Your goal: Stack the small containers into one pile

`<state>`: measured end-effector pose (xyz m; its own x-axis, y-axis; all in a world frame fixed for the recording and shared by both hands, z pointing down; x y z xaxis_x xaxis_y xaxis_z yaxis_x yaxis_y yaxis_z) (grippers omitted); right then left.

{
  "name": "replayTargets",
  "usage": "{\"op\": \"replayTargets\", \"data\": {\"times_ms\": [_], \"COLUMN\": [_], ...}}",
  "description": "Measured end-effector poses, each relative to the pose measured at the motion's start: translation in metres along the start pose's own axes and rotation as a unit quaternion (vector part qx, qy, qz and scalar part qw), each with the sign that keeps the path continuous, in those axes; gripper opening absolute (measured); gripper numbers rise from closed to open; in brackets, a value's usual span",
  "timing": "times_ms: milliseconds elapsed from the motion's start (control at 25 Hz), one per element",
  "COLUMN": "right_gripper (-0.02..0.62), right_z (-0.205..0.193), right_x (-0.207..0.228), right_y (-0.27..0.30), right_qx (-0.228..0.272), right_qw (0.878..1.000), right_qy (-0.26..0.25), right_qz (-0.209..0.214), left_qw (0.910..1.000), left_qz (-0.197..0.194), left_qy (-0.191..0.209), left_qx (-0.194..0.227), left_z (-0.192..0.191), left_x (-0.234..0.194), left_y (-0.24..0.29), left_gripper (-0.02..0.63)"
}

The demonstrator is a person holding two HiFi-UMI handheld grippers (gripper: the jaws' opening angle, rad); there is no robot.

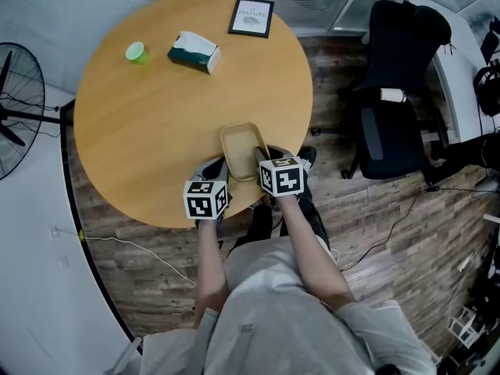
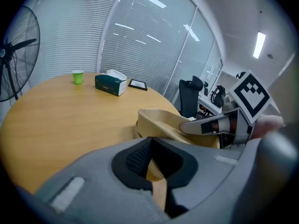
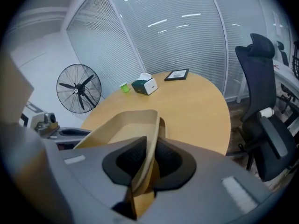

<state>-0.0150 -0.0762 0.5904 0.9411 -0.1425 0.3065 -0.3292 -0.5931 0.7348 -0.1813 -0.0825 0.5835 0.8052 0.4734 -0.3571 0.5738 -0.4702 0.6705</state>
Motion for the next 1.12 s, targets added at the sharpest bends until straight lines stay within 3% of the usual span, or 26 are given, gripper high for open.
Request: {"op": "replayTargets", "data": {"times_ms": [360,1120], "right_gripper": [0.054,0.074], "right_z": [-0.004,-0.028], "right_x": [-0.011,-0.015], "right_y": [-0.001,0.008], "right_qx": [0.048,0.071], "right_qw": [0.991,0.976], "right_qy": [-0.123,-0.189], "right_qz": [-0.039,-0.075], "left_qw": [0.9998,0.9970], "left_qz": [0.010,0.007], "left_qy": [0.015,0.075], "left_qx": [-0.006,-0.017], "left_z": [-0.005,-0.004], "left_x": [-0.010,-0.022], "left_y": [0.013,0.036], "left_gripper": [0.003,0.005]}}
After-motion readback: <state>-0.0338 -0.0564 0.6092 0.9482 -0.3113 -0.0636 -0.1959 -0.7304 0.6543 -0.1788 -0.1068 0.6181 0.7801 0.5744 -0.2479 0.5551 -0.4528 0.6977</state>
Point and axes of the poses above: the fingertips, and each gripper's own axes: y forward along the fingers, x to its right, z out of its top, the point moved 7 cm from there along -y, backward along the fingers, and after that the axes turned 3 degrees about -y, right-handed, at the moved point
